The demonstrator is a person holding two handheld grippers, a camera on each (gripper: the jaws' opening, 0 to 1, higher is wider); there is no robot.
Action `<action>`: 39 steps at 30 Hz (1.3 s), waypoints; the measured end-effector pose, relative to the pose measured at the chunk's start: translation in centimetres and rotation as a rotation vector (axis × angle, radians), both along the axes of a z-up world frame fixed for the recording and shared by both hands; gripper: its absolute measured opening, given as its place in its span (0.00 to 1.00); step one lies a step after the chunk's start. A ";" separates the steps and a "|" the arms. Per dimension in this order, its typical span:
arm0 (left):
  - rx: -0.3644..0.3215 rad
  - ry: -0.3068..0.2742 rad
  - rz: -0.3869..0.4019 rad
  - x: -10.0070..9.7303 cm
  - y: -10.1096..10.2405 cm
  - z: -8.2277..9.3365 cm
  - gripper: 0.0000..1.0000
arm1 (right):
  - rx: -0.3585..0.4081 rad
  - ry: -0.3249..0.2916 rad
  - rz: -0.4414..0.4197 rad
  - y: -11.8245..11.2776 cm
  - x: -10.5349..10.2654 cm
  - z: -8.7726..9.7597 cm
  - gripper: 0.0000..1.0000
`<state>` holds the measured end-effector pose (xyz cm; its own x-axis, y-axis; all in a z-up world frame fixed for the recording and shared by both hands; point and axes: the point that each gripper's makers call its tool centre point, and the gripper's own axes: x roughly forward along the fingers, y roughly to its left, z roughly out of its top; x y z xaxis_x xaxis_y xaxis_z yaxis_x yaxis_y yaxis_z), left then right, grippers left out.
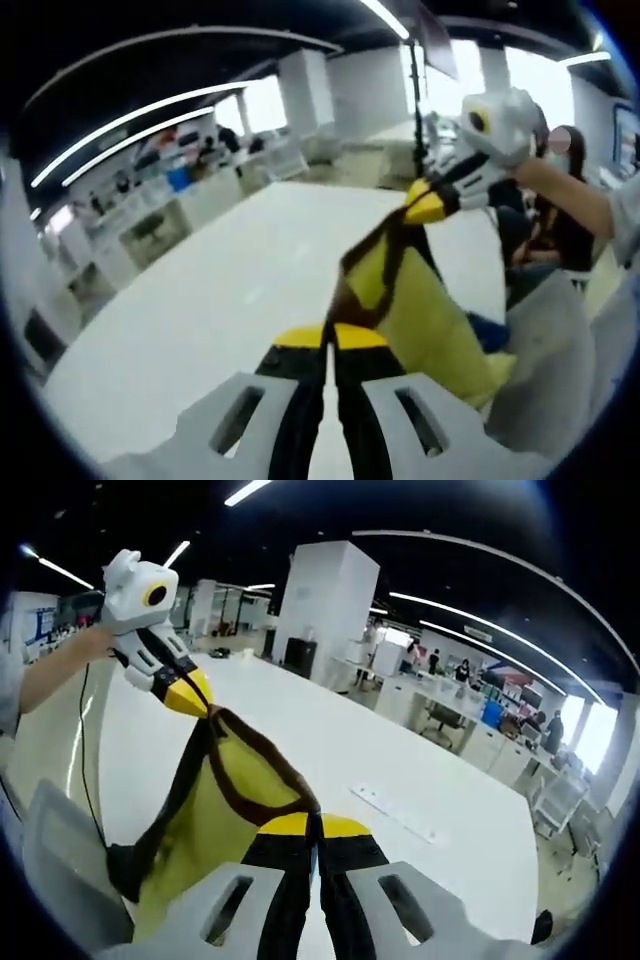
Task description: Fold the garment on the visible template until the final outline fits inside the template.
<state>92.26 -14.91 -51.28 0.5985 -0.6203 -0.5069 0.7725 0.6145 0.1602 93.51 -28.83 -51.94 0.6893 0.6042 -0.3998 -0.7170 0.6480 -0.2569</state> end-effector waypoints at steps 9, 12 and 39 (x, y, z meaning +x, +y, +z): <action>-0.005 0.033 0.033 2.5 0.8 -2.1 0.00 | 0.002 0.028 -0.001 0.3 2.3 -1.6 0.01; 0.001 0.049 0.044 3.1 1.2 -3.3 0.00 | -0.002 0.039 0.001 0.7 3.0 -2.5 0.01; -0.003 0.124 0.144 9.9 2.8 -11.1 0.00 | -0.042 0.133 -0.005 1.7 10.0 -10.1 0.01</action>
<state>102.17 -12.15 -62.36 0.6143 -0.5341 -0.5808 0.6901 0.7206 0.0673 103.53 -27.14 -62.02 0.6311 0.5822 -0.5125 -0.7436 0.6421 -0.1864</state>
